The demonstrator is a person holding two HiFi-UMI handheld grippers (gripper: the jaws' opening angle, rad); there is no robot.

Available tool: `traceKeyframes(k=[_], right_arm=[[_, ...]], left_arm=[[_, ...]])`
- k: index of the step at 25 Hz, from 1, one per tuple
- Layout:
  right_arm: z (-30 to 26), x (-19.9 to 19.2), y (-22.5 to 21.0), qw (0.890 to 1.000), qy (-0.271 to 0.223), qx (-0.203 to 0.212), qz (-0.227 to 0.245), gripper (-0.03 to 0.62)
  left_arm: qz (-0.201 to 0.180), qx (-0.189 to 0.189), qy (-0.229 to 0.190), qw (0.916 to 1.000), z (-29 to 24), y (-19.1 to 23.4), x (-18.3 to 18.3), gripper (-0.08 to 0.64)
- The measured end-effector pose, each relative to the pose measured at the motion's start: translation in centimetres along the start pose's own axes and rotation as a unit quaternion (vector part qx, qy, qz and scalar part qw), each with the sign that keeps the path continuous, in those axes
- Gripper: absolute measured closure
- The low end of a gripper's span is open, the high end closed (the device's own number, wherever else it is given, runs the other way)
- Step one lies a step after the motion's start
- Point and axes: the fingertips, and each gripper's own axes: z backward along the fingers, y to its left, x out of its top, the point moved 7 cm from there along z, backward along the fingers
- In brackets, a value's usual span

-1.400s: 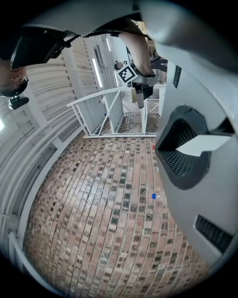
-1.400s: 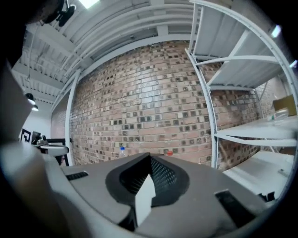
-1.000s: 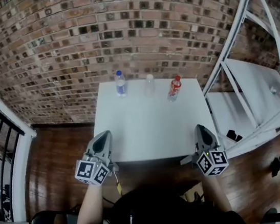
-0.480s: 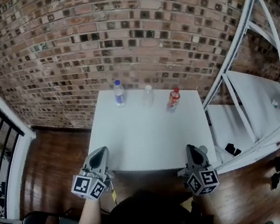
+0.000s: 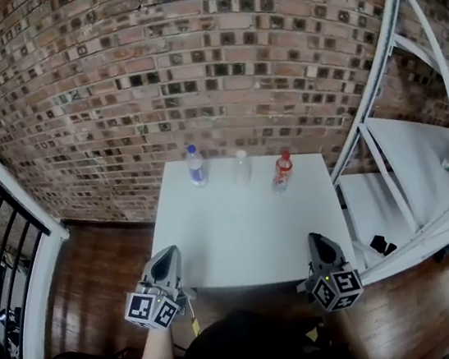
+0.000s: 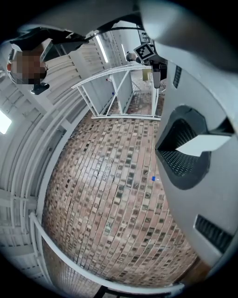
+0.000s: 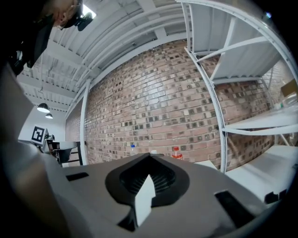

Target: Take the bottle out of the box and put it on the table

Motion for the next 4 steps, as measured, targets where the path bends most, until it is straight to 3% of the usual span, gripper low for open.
traceKeyframes(k=[4], right_arm=[[0.23, 0.02, -0.51, 1.000, 0.005, -0.001, 0.007, 0.592]], left_arm=[[0.005, 0.008, 0.009, 0.9999, 0.46, 0.04, -0.68, 0.558]])
